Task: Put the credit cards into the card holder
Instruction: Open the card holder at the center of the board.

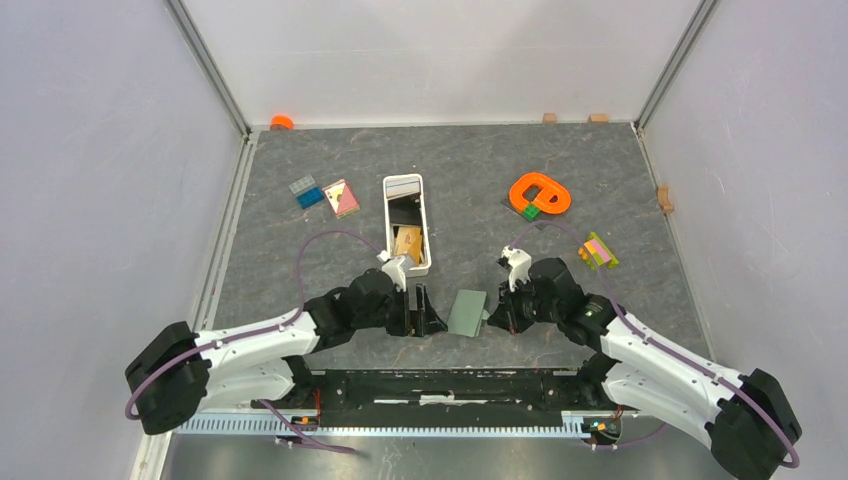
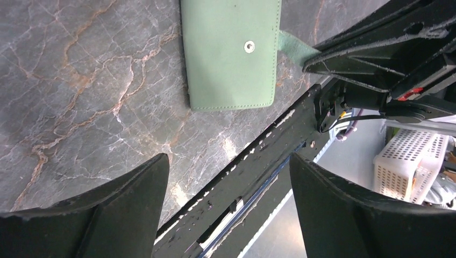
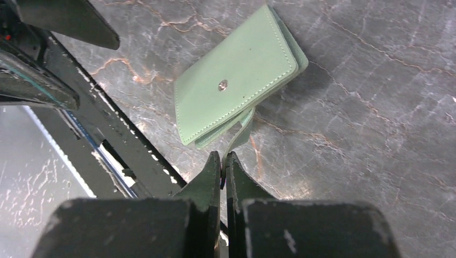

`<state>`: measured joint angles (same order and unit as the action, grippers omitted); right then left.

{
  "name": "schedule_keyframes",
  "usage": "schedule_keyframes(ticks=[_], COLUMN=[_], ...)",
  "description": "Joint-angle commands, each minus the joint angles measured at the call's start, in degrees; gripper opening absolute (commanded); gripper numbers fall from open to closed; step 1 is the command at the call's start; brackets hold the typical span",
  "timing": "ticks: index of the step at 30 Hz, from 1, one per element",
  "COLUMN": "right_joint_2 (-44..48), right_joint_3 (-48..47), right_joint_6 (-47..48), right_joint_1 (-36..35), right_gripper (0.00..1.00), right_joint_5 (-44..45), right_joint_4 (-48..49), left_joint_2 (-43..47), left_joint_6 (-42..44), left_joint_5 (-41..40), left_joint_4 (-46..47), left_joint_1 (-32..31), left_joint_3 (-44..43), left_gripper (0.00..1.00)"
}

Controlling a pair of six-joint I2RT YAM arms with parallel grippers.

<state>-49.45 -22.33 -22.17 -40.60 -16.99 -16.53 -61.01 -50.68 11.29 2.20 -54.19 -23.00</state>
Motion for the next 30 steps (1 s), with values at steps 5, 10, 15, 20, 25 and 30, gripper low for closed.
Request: schedule_keyframes(ticks=[5, 10, 15, 20, 25, 30], right_joint_2=[2.5, 2.0, 1.7, 1.8, 1.5, 1.4], right_joint_3=[-2.7, -3.4, -3.7, -3.8, -3.8, -3.7], right_joint_6=[-0.5, 0.0, 0.4, 0.5, 0.9, 1.0], right_joint_1=[0.1, 0.0, 0.1, 0.0, 0.1, 0.1], right_gripper=[0.0, 0.0, 0.0, 0.0, 0.0, 0.0], right_joint_5=[-8.5, -9.5, -9.7, -9.6, -9.1, -9.2], right_joint_4=[7.2, 7.5, 7.3, 7.2, 6.6, 6.3], left_joint_2=[-1.6, -3.5, -6.5, -9.5, -10.3, -10.8], left_joint_6=[3.3, 3.4, 4.7, 6.2, 6.8, 8.0], left_joint_5=[-2.6, -2.9, -3.6, -4.2, -6.4, -7.8], left_joint_4=[0.4, 2.6, 2.7, 2.8, 2.1, 0.9], left_joint_1=[-2.5, -3.7, -4.0, -4.3, -4.4, -4.6], left_joint_3=[-5.6, -6.9, -8.0, -9.4, -9.6, -10.2], left_gripper=[0.91, 0.93, 0.93, 0.87, 0.64, 0.59])
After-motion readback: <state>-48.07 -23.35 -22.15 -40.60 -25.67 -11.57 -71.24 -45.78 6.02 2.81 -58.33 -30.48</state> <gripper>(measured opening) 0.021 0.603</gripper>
